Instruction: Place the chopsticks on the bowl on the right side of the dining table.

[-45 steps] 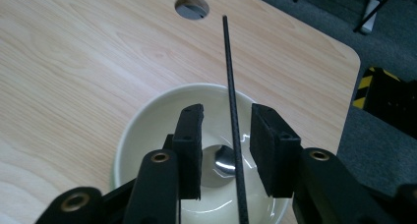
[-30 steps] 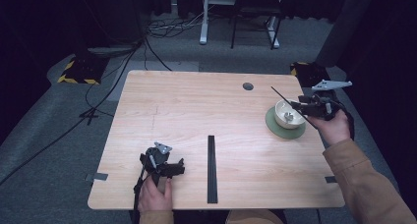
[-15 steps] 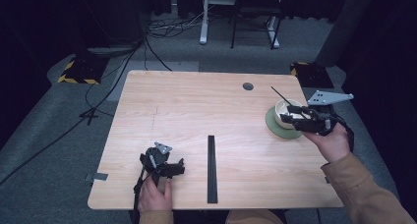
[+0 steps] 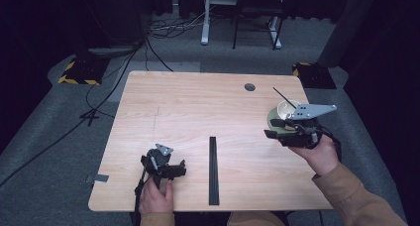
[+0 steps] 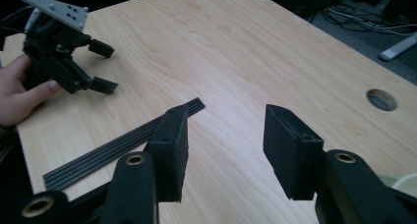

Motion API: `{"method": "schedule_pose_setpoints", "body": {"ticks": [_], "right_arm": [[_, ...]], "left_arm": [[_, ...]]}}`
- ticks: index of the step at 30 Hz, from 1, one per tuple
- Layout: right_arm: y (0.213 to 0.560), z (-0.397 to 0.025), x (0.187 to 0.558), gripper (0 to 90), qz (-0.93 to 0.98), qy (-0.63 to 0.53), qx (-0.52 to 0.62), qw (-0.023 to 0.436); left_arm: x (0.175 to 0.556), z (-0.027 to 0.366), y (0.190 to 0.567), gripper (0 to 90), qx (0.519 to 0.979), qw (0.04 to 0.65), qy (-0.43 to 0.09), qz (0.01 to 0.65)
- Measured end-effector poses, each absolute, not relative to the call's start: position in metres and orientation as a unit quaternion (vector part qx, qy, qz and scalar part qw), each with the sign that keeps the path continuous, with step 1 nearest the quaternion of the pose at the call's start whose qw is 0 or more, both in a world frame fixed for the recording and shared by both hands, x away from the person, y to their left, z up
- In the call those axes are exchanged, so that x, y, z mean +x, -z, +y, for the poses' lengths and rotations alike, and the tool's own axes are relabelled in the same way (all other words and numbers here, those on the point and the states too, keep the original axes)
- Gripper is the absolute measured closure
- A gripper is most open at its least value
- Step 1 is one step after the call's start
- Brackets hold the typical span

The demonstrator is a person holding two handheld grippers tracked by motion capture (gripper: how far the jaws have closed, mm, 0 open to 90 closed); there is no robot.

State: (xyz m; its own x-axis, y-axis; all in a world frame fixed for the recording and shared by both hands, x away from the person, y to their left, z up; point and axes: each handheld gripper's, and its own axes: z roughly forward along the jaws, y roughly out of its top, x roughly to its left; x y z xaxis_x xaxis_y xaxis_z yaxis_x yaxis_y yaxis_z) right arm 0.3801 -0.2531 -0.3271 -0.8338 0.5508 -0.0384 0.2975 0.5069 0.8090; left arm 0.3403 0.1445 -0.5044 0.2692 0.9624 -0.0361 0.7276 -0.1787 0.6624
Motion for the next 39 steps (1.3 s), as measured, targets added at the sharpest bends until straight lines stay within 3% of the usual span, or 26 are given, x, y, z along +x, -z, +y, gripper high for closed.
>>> {"method": "schedule_pose_setpoints", "body": {"ticks": [22,39], "right_arm": [[0.381,-0.19,0.383,50.2,0.866,-0.447,0.215,0.064],[0.413,-0.168,0.382,49.5,0.879,-0.421,0.214,0.061]], "left_arm": [[0.34,0.145,0.504,0.4,0.742,0.291,-0.202,0.569],[0.34,0.145,0.504,0.4,0.742,0.29,-0.203,0.569]]}}
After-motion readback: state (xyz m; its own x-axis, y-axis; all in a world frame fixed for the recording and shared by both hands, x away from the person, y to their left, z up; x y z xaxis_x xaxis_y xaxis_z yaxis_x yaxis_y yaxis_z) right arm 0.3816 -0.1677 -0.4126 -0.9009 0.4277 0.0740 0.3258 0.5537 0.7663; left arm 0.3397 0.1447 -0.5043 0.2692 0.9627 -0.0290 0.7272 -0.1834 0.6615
